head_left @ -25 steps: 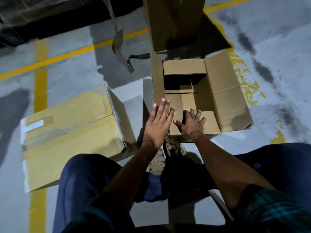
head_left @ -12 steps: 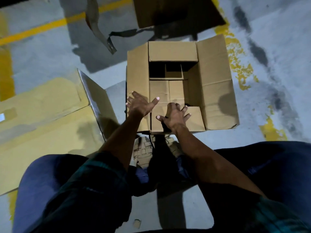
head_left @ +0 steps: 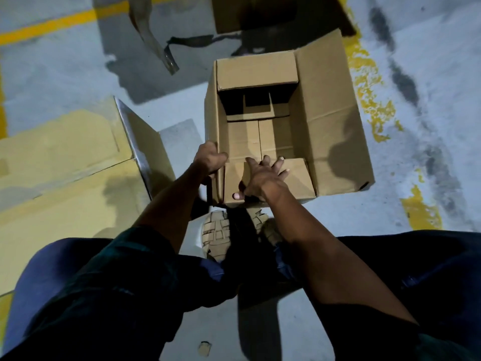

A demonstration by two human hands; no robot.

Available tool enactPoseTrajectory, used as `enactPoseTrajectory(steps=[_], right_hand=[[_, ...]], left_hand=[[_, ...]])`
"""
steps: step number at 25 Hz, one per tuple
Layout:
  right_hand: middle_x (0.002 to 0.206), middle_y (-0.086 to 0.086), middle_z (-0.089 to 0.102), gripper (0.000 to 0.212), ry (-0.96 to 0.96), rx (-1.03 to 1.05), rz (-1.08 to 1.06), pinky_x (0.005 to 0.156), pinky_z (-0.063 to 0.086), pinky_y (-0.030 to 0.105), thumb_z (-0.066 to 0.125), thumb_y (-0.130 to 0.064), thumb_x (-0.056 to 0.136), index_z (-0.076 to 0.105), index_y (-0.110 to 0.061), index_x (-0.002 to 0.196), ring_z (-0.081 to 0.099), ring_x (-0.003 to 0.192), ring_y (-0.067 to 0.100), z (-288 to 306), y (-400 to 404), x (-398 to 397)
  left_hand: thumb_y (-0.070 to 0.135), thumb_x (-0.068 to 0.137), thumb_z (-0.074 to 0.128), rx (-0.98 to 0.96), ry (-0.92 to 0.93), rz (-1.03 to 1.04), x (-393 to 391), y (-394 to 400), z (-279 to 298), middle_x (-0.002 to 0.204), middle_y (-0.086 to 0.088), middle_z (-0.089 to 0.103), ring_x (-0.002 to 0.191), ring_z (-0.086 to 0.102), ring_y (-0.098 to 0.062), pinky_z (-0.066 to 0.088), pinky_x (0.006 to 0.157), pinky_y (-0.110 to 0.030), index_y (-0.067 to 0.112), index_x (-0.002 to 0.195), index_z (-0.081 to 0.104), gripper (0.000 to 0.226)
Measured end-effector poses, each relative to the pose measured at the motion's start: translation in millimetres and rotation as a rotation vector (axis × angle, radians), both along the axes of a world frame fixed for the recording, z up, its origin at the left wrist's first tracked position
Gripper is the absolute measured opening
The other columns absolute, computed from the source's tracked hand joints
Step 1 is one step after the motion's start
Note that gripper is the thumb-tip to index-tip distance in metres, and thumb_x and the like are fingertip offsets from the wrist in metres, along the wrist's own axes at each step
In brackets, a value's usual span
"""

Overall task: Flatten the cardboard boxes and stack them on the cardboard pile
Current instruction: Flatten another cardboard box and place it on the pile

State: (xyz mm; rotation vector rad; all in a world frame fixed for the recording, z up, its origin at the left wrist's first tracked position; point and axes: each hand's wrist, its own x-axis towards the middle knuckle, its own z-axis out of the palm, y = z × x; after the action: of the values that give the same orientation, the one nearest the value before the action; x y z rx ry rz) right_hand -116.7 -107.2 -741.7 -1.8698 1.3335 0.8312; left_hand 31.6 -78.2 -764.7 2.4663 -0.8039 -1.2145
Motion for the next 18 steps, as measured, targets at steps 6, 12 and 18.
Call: enactPoseTrajectory(steps=[6,12,18], right_hand=[[0.165,0.016,-0.007,0.12,0.031,-0.192,0.128,0.112,-0.001,0.074,0.091,-0.035,0.068,0.009,-0.023,0.154,-0.021,0.145,0.051,69,-3,12],[0.164,0.02,-0.008,0.099,-0.074,-0.234,0.07,0.107,0.001,0.08,0.091,-0.022,0.068,0.027,-0.028,0.143,-0.023,0.143,0.055,162,14,-7],[0.166,0.012,0.01,0.066,-0.505,-0.545,0.059,0.115,0.019,0.07,0.082,-0.047,0.073,0.047,-0.02,0.122,-0.015,0.149,0.045,220,58,-50]], left_hand=[[0.007,0.088,0.059,-0.142,0.193,0.233,-9,25,46,0.077,-0.011,0.058,0.063,0.06,-0.028,0.042,0.043,-0.023,0.002,0.095,0.063,0.01],[-0.002,0.096,0.046,-0.096,0.416,0.322,-24,37,113,0.061,-0.02,0.052,0.04,0.055,-0.028,0.057,0.048,-0.035,-0.002,0.076,0.052,0.021],[0.001,0.097,0.054,-0.044,0.349,0.505,-28,64,132,0.115,-0.024,0.059,0.094,0.061,-0.042,0.052,0.09,-0.056,-0.004,0.111,0.058,0.015]])
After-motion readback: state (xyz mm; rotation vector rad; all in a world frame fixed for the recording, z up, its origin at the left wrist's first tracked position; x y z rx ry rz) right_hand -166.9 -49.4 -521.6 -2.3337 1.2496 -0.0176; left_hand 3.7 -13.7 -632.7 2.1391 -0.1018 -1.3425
